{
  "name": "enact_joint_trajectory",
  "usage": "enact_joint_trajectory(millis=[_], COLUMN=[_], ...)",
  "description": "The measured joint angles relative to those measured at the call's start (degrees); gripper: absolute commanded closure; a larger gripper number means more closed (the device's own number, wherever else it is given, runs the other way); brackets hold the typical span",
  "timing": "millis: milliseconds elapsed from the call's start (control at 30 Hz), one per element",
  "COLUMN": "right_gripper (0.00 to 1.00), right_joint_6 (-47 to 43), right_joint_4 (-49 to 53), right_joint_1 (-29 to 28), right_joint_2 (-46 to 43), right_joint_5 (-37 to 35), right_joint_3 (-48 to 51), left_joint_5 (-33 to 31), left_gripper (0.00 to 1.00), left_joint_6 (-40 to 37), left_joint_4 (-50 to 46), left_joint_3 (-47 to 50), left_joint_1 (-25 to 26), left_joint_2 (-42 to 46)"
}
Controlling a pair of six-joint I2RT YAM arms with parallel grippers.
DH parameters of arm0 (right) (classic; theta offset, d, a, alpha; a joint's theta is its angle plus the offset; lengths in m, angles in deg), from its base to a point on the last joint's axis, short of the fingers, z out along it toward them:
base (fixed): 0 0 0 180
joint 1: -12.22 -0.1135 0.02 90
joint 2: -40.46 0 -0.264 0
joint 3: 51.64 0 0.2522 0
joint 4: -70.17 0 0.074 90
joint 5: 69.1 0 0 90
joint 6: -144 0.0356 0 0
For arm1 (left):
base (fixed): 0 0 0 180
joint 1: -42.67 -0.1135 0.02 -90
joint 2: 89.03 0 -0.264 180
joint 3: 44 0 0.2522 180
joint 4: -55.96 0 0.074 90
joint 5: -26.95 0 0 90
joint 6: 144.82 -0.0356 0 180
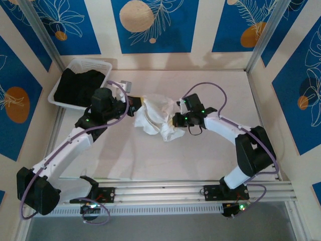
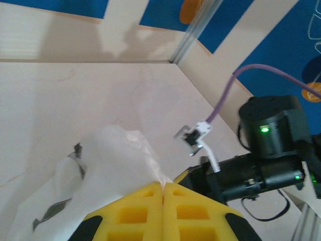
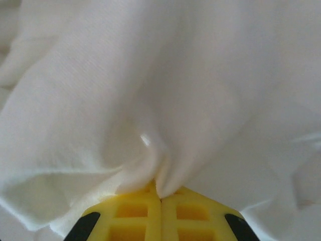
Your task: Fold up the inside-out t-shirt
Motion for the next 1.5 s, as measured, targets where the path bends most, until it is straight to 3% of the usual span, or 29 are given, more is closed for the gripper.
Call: enact_joint_trajectory(millis=[167, 367, 600, 800, 1033, 1200, 1333, 1500], right_gripper=[1.0, 1.0, 1.0, 0.99, 0.95, 0.84, 0.65, 0.48], right_joint_6=[-2.6, -7.8, -11.1, -11.4, -11.6, -10.9, -10.4, -9.7], right_joint_4=[2.4, 7.5, 8.9, 11.5, 13.1, 11.6, 12.8, 13.7], right_joint_1=[4.8, 9.9, 14.1, 14.8, 14.9, 14.6, 13.8, 10.4], right_joint_2=[-10.4, -20.1, -27.1, -21.1, -14.3, -8.9, 3.2, 3.2], right_joint_5=[-0.9, -3.9, -8.6, -7.0, 0.7, 1.8, 0.0, -5.3], right_joint_3=[-0.6, -11.9, -15.8, -15.3, -19.2, -22.0, -24.8, -15.0], left_joint_5=[-2.3, -3.2, -6.7, -8.1, -3.4, 1.2, 3.1, 4.2], left_gripper=[1.0, 1.0, 1.0, 1.0, 1.0, 1.0, 1.0, 1.0], left_joint_6=[1.7, 5.3, 4.9, 3.7, 6.1, 9.1, 10.7, 12.2], left_joint_4=[-0.6, -2.4, -3.8, -6.0, -5.4, -1.3, 0.4, 2.1], left_joint_3=[-0.4, -5.5, -9.4, -6.9, -6.1, -5.1, -3.5, -0.7], left_joint_1=[-4.8, -13.4, -16.2, -16.3, -16.4, -16.4, -16.4, -16.4], left_joint_2=[1.8, 2.7, 6.5, 3.8, 0.2, 2.1, 2.6, 2.4])
